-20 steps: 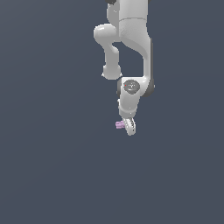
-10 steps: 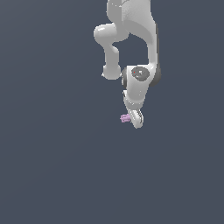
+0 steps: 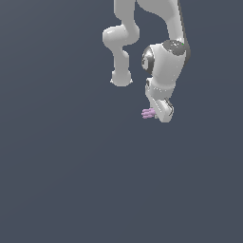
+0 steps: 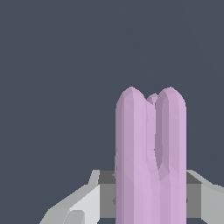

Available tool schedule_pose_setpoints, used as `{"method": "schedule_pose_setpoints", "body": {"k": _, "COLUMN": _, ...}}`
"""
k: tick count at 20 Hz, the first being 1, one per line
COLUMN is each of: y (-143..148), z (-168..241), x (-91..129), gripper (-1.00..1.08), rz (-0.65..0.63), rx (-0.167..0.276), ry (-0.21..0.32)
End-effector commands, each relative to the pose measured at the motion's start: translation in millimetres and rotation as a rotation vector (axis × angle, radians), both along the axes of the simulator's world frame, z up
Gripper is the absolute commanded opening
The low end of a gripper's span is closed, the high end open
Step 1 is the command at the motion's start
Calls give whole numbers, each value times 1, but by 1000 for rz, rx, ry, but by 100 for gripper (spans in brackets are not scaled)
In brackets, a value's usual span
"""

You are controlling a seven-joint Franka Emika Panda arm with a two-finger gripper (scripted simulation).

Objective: Pick up the object and move it to a goal position.

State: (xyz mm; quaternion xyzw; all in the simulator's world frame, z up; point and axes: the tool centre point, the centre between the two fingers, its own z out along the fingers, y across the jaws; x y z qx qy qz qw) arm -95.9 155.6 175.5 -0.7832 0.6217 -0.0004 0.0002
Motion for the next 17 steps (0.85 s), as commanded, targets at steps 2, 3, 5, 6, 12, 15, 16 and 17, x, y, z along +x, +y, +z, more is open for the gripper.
{"method": "schedule_pose_setpoints", "body": {"k": 2, "y": 15, "z": 31, "x": -6, "gripper": -100, "rz": -1, "rx": -2, "ry": 0}}
{"method": "schedule_pose_setpoints", "body": {"k": 3, "y": 19, "z": 39, "x": -7, "gripper": -100, "rz": -1, "rx": -2, "ry": 0}}
{"method": "schedule_pose_setpoints", "body": {"k": 5, "y": 26, "z": 53, "x": -9, "gripper": -100, "rz": -1, "rx": -2, "ry": 0}}
{"method": "schedule_pose_setpoints", "body": {"k": 6, "y": 30, "z": 59, "x": -10, "gripper": -100, "rz": 0, "rx": -2, "ry": 0}}
{"method": "schedule_pose_setpoints", "body": {"k": 12, "y": 44, "z": 85, "x": -14, "gripper": -100, "rz": 0, "rx": -1, "ry": 0}}
{"method": "schedule_pose_setpoints", "body": {"k": 15, "y": 47, "z": 90, "x": -14, "gripper": -100, "rz": 1, "rx": 0, "ry": 0}}
{"method": "schedule_pose_setpoints", "body": {"k": 16, "y": 47, "z": 90, "x": -14, "gripper": -100, "rz": 1, "rx": 0, "ry": 0}}
{"method": "schedule_pose_setpoints", "body": {"k": 17, "y": 47, "z": 91, "x": -14, "gripper": -100, "rz": 1, "rx": 0, "ry": 0}}
